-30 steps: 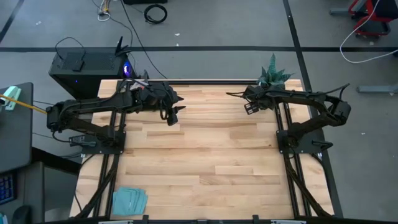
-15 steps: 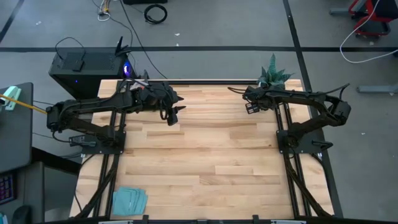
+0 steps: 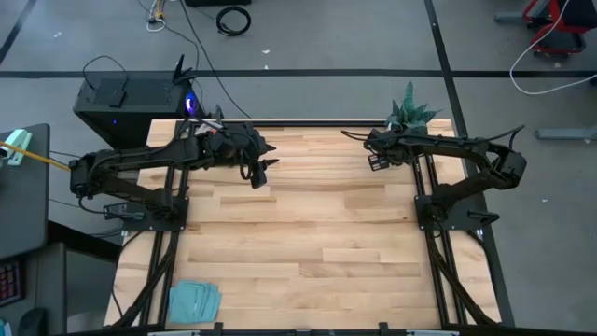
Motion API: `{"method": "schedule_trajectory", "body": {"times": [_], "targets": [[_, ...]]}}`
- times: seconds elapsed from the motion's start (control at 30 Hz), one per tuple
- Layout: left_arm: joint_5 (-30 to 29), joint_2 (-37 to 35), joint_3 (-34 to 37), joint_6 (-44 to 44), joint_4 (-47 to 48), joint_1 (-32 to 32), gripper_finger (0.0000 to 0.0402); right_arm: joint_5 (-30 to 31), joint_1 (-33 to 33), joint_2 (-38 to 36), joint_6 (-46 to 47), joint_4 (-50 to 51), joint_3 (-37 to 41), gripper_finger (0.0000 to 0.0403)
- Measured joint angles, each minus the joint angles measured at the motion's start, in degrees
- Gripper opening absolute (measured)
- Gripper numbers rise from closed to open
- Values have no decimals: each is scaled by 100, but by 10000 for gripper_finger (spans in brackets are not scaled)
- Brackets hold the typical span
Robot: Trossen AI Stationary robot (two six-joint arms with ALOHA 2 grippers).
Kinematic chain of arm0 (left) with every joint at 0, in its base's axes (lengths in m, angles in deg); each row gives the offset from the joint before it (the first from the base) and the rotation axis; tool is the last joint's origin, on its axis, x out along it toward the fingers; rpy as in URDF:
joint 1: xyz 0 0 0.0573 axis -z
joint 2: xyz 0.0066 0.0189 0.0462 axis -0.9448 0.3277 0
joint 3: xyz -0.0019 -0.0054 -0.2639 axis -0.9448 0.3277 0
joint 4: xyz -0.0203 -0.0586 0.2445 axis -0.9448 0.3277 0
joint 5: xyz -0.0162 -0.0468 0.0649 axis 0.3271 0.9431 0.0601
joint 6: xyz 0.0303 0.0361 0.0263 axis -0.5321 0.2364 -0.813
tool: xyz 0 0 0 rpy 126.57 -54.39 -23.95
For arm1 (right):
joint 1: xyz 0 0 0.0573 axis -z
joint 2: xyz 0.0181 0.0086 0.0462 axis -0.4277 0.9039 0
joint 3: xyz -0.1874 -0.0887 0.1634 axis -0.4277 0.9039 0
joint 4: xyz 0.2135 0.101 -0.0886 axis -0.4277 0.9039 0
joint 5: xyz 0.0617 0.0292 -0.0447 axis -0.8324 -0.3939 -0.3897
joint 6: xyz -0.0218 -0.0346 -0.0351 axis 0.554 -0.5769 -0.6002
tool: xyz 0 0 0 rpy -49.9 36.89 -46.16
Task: Pick and placing Produce into tupperware
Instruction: Put the green watermelon into the transparent bin
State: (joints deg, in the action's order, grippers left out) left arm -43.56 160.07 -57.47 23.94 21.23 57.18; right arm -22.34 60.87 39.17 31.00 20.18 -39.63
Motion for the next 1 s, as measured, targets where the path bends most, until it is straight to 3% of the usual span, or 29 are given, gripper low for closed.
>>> {"method": "schedule_trajectory", "body": {"times": [0.7, 1.0], "targets": [[2, 0, 0, 2, -2, -2, 177, 213, -4, 1, 162, -244, 4, 256], [0, 0, 0, 2, -4, -1, 183, 532, -4, 2, 624, -373, 509, 331]]}}
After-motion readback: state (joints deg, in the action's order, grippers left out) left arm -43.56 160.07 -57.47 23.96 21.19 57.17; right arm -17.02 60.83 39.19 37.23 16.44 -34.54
